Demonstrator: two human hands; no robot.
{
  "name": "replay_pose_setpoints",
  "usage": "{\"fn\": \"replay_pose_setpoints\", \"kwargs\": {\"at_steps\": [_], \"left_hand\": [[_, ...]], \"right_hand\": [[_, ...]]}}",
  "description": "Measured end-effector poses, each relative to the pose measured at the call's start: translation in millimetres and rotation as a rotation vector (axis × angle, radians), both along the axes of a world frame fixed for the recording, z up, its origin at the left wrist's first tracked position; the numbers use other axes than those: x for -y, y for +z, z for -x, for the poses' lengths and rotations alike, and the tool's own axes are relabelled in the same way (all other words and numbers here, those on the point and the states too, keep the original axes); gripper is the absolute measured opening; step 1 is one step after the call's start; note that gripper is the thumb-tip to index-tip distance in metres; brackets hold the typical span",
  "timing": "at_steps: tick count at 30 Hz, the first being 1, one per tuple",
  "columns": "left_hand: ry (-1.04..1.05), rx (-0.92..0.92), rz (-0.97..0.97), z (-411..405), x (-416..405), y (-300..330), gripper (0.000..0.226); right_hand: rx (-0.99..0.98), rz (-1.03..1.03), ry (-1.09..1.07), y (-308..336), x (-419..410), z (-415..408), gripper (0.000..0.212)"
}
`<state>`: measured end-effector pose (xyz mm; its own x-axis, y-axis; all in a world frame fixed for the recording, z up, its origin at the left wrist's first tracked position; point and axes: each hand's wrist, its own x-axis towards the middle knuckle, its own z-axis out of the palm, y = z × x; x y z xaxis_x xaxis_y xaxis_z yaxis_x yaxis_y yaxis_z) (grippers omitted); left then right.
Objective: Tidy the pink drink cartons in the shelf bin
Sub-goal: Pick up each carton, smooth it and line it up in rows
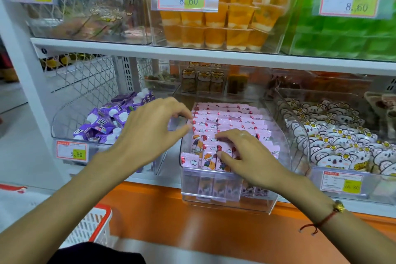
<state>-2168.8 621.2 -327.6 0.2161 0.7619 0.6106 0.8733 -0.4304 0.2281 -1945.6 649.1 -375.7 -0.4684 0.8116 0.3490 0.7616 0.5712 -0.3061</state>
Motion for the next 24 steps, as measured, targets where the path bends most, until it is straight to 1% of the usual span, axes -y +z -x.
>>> {"fn": "replay_pose_setpoints", "kwargs": {"at_steps": [1,3,6,7,9,11,14,15,17,19,20,22,23,24], "left_hand": [[-0.036,-0.017,-0.009,1.5,8.2,-3.8,0.012],[-0.096,-0.100,0.038,2.4,19.2,-11.5,0.026],[-0.134,-0.313,0.116,3.7,19.5,-23.9,0.040],[-0.141,-0.359,0.115,4.9,17.6,-28.0,0.040],[-0.166,-0.336,0.106,6.7,15.5,-33.5,0.032],[-0.186,-0.202,0.086,6.5,15.8,-35.6,0.022],[-0.169,0.036,0.036,3.2,15.2,-35.5,0.024],[-0.159,0.137,0.017,0.9,14.8,-33.7,0.023],[-0.157,0.385,0.001,-5.4,13.8,-26.1,0.012],[-0.192,0.646,0.038,-13.8,12.9,-13.4,0.007],[-0.214,0.747,0.053,-18.7,11.9,-6.4,0.005],[-0.239,0.845,0.038,-28.6,8.8,7.4,0.005],[-0.244,0.874,0.034,-33.5,6.6,13.3,0.009],[-0.248,0.908,0.042,-38.2,4.1,17.9,0.011]], "right_hand": [[-0.011,-0.018,0.001,1.7,0.8,0.4,0.039],[-0.026,-0.071,-0.011,5.9,3.4,1.8,0.037],[-0.034,-0.096,-0.044,9.9,7.2,3.6,0.037],[-0.035,-0.078,-0.051,9.8,8.0,3.9,0.037],[-0.006,-0.034,-0.048,8.4,9.3,3.7,0.035],[0.045,-0.006,-0.040,6.7,9.8,3.3,0.034],[0.064,0.000,-0.045,6.0,9.8,2.5,0.034],[0.066,-0.003,-0.045,5.6,9.6,2.0,0.034],[0.063,-0.014,-0.040,4.9,9.8,1.4,0.034],[0.067,-0.019,-0.034,4.1,9.8,0.3,0.034],[0.077,-0.014,-0.032,4.3,9.8,0.0,0.033],[0.074,-0.023,-0.020,5.9,10.2,0.8,0.023],[0.018,-0.020,-0.016,7.0,11.0,1.5,0.015],[-0.090,-0.005,-0.021,8.8,12.4,2.2,0.016]]}}
